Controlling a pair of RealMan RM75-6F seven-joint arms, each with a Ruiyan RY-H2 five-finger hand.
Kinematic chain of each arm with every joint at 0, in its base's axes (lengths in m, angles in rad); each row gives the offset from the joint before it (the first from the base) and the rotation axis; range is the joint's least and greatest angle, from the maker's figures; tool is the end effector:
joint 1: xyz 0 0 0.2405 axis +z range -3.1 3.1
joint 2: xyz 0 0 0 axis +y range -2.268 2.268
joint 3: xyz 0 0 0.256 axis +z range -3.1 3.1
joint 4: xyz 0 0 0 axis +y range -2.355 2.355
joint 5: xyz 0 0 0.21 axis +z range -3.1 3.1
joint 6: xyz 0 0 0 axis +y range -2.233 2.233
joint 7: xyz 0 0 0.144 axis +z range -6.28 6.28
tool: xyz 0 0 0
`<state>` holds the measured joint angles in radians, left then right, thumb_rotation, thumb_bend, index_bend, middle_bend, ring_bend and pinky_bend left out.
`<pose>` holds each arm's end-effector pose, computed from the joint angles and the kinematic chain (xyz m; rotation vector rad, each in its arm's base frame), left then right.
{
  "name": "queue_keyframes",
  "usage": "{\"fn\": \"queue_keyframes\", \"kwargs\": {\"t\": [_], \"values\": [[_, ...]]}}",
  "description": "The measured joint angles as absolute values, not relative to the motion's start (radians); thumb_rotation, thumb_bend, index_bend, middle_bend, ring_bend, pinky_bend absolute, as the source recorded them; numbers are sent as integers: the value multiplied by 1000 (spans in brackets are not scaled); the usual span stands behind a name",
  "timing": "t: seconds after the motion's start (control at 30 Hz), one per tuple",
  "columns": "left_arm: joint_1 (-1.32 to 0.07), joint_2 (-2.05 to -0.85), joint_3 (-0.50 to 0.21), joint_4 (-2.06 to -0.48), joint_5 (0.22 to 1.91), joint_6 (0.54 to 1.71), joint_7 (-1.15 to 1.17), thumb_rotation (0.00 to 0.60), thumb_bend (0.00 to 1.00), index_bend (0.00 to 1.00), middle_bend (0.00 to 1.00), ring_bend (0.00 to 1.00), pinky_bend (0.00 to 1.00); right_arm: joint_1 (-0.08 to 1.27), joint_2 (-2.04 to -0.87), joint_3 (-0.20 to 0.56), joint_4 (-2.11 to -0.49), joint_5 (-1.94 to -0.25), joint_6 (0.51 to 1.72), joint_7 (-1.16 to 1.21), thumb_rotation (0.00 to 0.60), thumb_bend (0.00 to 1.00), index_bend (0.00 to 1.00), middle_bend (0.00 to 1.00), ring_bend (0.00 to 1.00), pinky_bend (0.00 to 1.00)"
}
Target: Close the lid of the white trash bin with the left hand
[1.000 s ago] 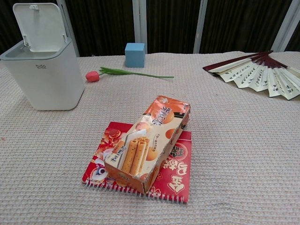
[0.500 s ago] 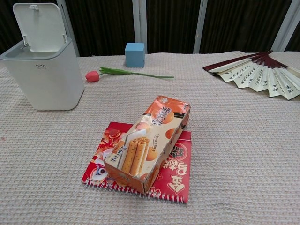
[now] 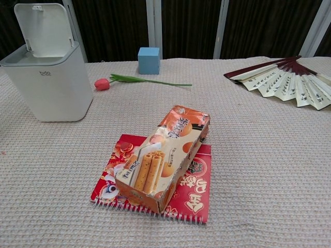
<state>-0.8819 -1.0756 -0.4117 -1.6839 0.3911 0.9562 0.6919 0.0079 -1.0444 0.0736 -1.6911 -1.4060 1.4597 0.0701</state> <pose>-0.1383 0.4236 0.1689 -1.4340 -0.9455 -0.7180 -0.3254 -0.1601 0.1803 1.2320 -1.0393 0.8650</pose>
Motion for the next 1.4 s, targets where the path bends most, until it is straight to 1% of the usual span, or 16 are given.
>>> {"fn": "queue_keyframes", "kwargs": {"t": [0.1, 0.23, 0.4, 0.57, 0.67, 0.83, 1.1, 1.4], "values": [[-928, -1102, -398, -1649, 325, 958, 723, 600, 771, 90, 932, 862, 1000, 8, -1044, 74, -1691, -1403, 1459, 71, 600, 195, 0, 0, 0, 0], [-962, -1127, -373, -1615, 279, 965, 744, 600, 787, 144, 941, 868, 1000, 7, -1042, 75, -1693, -1400, 1458, 73, 600, 195, 0, 0, 0, 0], [-976, -1133, -355, -1599, 260, 961, 735, 600, 797, 193, 950, 872, 1000, 7, -1041, 73, -1695, -1399, 1455, 75, 600, 195, 0, 0, 0, 0], [-981, -1131, -344, -1601, 259, 955, 721, 600, 830, 291, 960, 880, 1000, 6, -1040, 72, -1697, -1399, 1454, 73, 600, 195, 0, 0, 0, 0], [-981, -1121, -337, -1614, 266, 955, 714, 600, 854, 325, 970, 887, 1000, 6, -1040, 72, -1698, -1399, 1454, 71, 600, 195, 0, 0, 0, 0], [-981, -1092, -323, -1649, 272, 957, 711, 600, 866, 342, 976, 891, 1000, 5, -1039, 70, -1700, -1400, 1455, 70, 600, 194, 0, 0, 0, 0], [-965, -1035, -295, -1732, 291, 961, 691, 600, 867, 344, 975, 891, 1000, 4, -1038, 68, -1701, -1403, 1454, 72, 600, 195, 0, 0, 0, 0], [-920, -1002, -230, -1820, 364, 961, 649, 600, 866, 344, 974, 891, 1000, 3, -1037, 64, -1703, -1407, 1454, 73, 600, 195, 0, 0, 0, 0]]}}
